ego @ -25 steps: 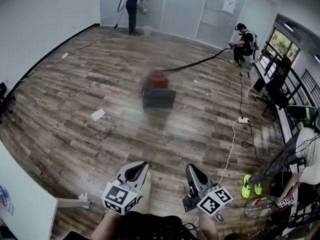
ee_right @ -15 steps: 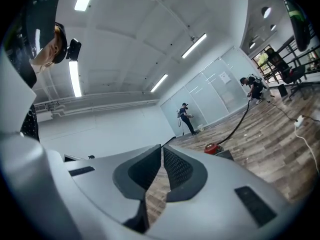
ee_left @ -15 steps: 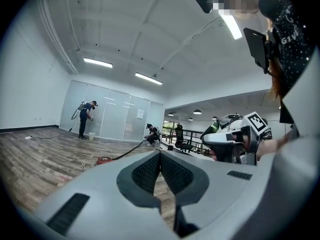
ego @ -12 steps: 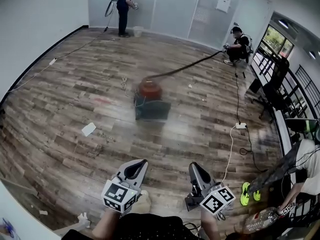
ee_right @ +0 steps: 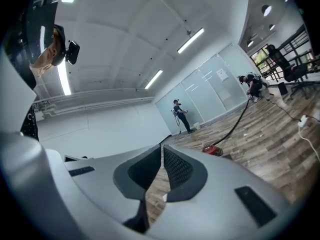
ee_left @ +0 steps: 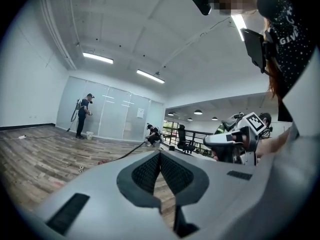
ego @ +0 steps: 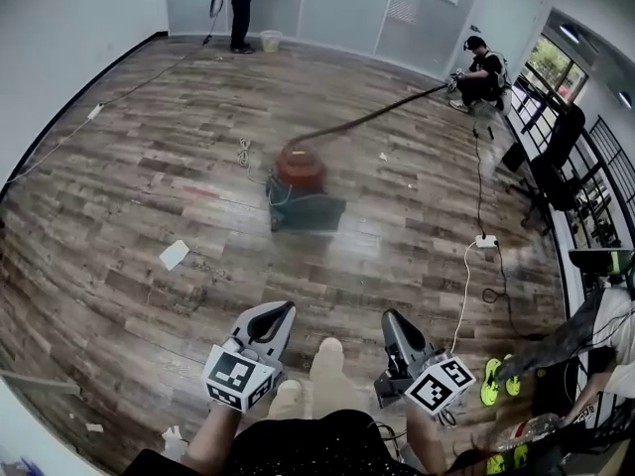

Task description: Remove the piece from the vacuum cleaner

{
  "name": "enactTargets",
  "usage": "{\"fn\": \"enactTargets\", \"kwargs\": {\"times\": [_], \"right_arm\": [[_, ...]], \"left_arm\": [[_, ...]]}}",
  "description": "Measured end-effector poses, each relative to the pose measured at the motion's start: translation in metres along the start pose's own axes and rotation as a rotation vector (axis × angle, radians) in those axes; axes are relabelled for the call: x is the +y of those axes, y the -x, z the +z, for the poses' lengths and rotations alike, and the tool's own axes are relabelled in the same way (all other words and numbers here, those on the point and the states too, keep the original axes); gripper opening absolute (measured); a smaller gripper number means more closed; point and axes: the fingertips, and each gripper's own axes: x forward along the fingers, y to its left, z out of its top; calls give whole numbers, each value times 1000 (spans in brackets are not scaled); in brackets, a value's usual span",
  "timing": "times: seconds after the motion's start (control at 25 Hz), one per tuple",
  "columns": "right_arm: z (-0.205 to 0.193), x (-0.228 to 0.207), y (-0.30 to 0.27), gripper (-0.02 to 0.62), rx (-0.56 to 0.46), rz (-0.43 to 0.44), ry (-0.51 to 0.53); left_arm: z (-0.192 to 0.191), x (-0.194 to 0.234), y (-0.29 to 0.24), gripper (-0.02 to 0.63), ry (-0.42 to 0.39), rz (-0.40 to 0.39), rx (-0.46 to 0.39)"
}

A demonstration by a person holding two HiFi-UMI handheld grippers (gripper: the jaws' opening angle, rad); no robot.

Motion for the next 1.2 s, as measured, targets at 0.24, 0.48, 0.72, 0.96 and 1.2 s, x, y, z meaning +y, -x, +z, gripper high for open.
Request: {"fn": "enactTargets", "kwargs": {"times": [0.24, 0.48, 0.72, 0.96, 1.2], "right_arm": [[6, -20, -77, 12, 11, 66, -7], [28, -79, -167, 12, 47, 107, -40], [80, -142, -257, 12, 24, 134, -49], [110, -195, -310, 12, 19, 134, -46], [119, -233, -333, 12, 37, 88, -46]], "left_arm": [[-7, 58, -29, 9, 40, 89, 27], [8, 114, -107, 9, 25, 113, 45], [38, 169, -200, 9, -5, 105, 31], [52, 210, -258, 9, -9, 118, 16], [47, 238, -296, 9, 3, 112, 59]]}}
